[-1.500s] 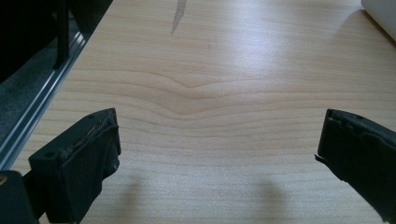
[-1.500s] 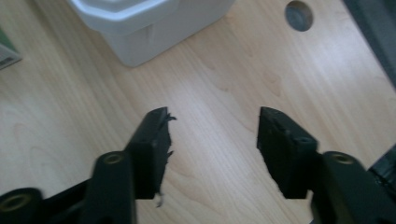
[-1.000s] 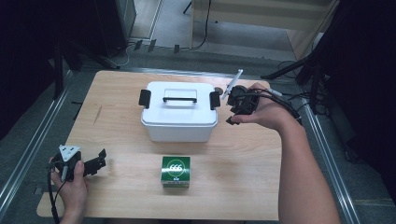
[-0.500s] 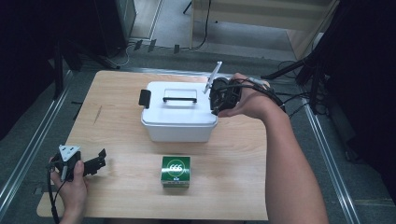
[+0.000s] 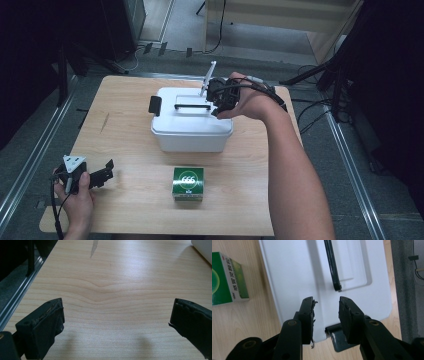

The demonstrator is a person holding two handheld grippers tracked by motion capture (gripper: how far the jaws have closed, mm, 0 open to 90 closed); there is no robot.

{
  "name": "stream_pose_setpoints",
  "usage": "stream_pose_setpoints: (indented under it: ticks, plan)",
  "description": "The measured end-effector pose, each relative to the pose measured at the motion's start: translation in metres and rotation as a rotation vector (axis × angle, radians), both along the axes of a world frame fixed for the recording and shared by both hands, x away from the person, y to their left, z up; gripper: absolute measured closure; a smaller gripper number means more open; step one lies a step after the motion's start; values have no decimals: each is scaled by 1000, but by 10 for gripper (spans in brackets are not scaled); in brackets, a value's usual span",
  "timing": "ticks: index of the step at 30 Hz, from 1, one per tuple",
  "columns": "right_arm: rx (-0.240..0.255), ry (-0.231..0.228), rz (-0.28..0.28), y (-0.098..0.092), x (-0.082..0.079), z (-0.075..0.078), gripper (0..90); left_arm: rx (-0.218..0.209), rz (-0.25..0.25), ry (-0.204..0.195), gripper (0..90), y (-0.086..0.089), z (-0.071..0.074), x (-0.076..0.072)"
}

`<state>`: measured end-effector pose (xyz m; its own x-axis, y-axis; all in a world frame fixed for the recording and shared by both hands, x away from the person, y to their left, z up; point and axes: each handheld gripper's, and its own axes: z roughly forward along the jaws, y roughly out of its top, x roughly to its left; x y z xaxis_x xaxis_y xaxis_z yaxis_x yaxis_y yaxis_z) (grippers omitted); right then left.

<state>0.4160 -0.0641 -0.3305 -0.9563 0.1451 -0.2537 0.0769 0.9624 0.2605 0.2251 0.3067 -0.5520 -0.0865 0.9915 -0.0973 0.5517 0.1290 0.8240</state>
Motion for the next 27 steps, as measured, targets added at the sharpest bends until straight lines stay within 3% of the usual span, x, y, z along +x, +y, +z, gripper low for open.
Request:
stream_pose_setpoints:
  ticks: [9, 12, 17, 27]
  plan:
    - [-22, -46, 6, 21, 6, -3, 686, -10, -4, 2, 0, 1, 0, 0]
    - [-13, -45, 12, 29, 8, -4, 691, -16, -5, 3, 0, 2, 0, 0]
    - [-47, -37, 42, 46, 12, -6, 699, -15, -8, 6, 0, 2, 0, 0]
    - [-71, -36, 38, 64, 17, -14, 728, -30, -5, -11, 0, 3, 0, 0]
